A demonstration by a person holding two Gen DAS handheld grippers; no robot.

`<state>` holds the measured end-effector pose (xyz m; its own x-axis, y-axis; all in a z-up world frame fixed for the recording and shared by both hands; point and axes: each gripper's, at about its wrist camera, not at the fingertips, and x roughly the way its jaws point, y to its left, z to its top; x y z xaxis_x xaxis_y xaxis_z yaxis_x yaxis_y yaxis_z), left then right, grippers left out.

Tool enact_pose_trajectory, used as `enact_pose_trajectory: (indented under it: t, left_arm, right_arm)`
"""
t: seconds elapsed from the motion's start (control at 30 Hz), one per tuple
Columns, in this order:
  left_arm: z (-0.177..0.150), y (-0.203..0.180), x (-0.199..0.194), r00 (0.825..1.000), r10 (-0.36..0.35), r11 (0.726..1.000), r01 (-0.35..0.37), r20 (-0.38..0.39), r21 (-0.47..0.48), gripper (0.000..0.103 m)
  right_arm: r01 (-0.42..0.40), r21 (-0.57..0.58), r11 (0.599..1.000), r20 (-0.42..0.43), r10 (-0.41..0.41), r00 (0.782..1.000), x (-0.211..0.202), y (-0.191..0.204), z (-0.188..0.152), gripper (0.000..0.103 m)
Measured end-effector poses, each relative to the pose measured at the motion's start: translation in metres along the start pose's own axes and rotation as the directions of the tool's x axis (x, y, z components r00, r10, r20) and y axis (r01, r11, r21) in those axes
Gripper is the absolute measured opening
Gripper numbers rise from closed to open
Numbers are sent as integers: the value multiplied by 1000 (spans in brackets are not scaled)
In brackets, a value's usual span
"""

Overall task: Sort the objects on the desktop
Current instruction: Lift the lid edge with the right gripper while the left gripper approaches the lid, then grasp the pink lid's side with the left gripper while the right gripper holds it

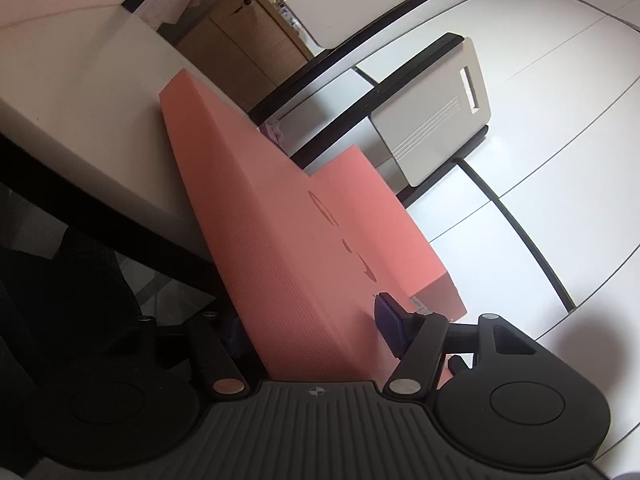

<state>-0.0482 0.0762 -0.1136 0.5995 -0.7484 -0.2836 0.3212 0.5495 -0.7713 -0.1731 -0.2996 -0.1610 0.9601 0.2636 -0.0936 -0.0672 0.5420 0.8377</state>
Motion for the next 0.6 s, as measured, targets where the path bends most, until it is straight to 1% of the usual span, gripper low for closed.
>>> enact_pose_trajectory:
  t: [0.17,0.3,0.47,0.6]
  left_arm:
    - [10,-22,-17,998,23,996,-28,64,83,68]
    - [14,-25,-26,996,30,995,-38,88,92,68]
    - [18,-33,-26,994,24,995,-34,102,96,68]
    - [23,-37,-21,992,-12,995,-1,122,100,68]
  right_arm:
    - [-56,9,998,-7,56,998,8,4,2,55]
    - [-88,1,996,-14,88,996,13,6,2,55]
    - [-113,-20,993,-6,113,994,12,11,8,55]
    - [-140,-66,988,16,141,990,10,18,17,55]
